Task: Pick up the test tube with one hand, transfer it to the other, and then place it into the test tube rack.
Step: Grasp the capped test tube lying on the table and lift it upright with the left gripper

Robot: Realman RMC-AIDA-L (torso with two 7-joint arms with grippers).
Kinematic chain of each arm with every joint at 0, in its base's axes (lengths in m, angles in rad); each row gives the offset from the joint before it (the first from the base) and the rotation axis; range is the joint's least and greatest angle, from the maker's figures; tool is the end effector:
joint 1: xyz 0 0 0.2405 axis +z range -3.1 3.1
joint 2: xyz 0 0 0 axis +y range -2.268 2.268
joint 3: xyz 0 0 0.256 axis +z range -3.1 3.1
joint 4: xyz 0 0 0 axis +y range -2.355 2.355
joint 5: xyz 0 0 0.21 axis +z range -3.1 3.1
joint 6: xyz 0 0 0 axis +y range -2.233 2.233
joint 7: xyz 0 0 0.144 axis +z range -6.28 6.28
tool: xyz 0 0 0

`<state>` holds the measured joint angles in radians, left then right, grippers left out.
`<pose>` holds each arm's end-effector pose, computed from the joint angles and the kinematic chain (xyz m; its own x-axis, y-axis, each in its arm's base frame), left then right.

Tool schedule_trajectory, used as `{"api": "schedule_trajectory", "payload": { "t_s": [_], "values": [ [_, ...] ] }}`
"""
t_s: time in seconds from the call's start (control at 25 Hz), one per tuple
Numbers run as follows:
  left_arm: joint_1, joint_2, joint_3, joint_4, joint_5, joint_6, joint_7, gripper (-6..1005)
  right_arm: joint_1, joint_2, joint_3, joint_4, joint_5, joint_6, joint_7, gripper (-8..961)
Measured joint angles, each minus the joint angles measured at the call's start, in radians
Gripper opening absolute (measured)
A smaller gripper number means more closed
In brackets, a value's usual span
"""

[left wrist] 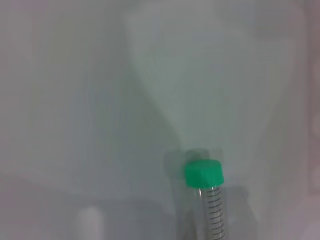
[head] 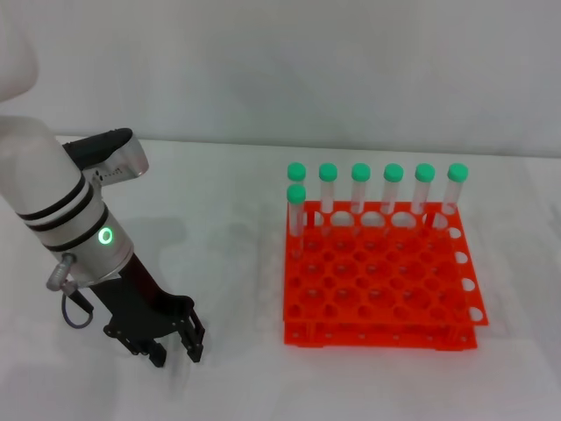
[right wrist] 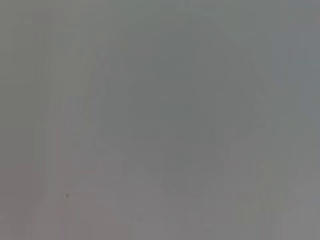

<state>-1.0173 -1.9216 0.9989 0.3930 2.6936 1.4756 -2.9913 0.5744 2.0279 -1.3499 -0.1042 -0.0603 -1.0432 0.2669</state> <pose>-0.2356 0.3913 -0.0016 -0.0448 0.9934 -0.1054 0.8977 -0.0063 -0.4405 0.3225 0.3884 0.0327 0.7358 0.0594 -0.6745 -0.6657 -0.1190 -0.7367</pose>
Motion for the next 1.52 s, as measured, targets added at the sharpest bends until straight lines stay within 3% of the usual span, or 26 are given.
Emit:
{"api": "schedule_trajectory", "payload": {
  "t_s": [0.6,1.52],
  "values": [
    [-0.003,-0.002,0.004,-0.033,0.001,0.007,0.002,490,0.007,0.000,0.000,-0.001,0.000,0.000,0.000,869],
    [0.004,0.006,0.023,-0.035,0.008,0.015,0.005,233,0.003,0.000,0.000,-0.002,0.001,0.000,0.000,869]
  ]
}}
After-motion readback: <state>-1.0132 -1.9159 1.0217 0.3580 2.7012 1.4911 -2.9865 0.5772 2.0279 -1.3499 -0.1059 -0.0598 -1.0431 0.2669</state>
